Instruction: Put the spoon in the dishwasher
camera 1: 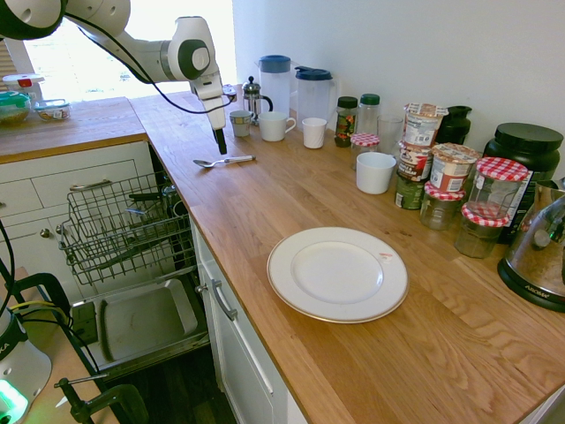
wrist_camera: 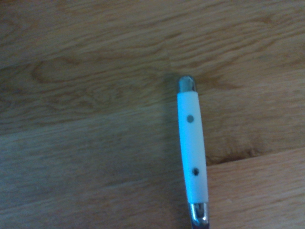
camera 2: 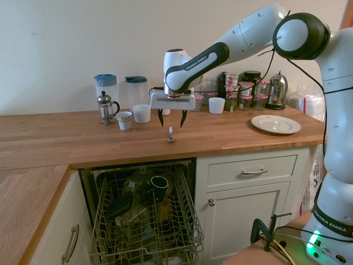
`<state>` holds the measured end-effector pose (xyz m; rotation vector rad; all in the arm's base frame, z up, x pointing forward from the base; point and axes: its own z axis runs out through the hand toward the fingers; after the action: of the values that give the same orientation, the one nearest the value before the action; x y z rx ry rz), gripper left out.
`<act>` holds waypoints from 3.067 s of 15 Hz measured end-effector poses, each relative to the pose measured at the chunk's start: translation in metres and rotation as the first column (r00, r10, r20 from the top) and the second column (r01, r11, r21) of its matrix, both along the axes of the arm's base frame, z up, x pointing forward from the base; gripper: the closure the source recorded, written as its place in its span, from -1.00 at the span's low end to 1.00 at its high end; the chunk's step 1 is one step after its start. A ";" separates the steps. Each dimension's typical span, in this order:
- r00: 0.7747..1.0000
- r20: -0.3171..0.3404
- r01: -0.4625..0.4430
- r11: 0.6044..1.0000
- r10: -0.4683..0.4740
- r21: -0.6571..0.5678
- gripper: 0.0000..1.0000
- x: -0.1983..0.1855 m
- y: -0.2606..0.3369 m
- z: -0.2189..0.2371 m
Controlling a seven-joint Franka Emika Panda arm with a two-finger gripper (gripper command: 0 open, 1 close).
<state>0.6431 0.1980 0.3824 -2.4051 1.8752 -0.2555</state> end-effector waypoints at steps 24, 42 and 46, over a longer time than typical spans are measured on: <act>0.993 -0.106 -0.046 0.998 0.052 0.053 1.00 0.009 -0.005 -0.046; 0.989 -0.075 -0.120 0.988 0.128 0.095 1.00 0.014 -0.003 -0.024; 0.980 -0.036 -0.194 0.977 0.197 0.086 1.00 -0.050 0.021 0.049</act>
<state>0.5929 0.2190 0.4311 -2.5350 1.6146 -0.1097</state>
